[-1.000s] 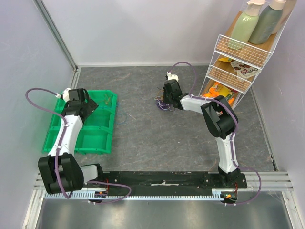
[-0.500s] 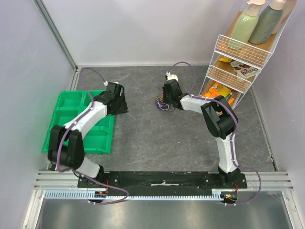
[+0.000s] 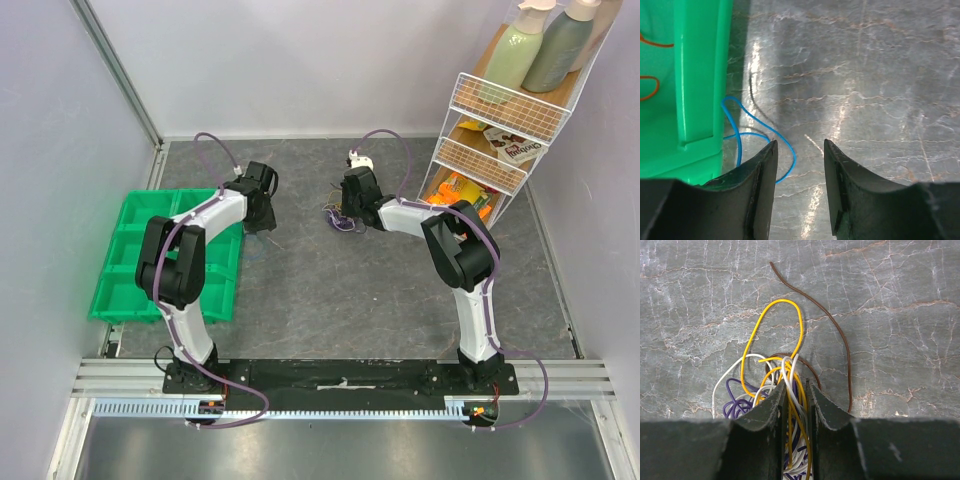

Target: Untangle the cables

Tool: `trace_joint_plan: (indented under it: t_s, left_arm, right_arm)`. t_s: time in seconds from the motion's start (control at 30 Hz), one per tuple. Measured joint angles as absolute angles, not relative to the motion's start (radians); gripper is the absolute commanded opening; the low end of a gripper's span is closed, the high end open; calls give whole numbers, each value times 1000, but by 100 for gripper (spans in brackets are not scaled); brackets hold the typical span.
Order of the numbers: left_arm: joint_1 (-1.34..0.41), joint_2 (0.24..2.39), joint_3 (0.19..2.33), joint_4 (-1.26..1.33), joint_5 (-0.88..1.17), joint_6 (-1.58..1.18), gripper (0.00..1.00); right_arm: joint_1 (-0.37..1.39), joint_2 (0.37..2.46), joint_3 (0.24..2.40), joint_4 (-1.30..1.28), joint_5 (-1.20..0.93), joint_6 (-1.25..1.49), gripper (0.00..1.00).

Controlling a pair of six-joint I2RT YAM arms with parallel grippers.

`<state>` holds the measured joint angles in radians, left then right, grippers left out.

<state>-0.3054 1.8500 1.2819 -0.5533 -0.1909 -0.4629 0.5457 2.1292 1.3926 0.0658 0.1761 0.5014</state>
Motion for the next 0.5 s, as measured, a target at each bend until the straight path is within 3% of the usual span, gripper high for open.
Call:
trace_joint_plan:
  t_s: [0.5]
  left_arm:
    - [-305,1879,1257,-612,-283,-616,52]
  right_arm:
    - [546,2143,1407,65,161,505,28]
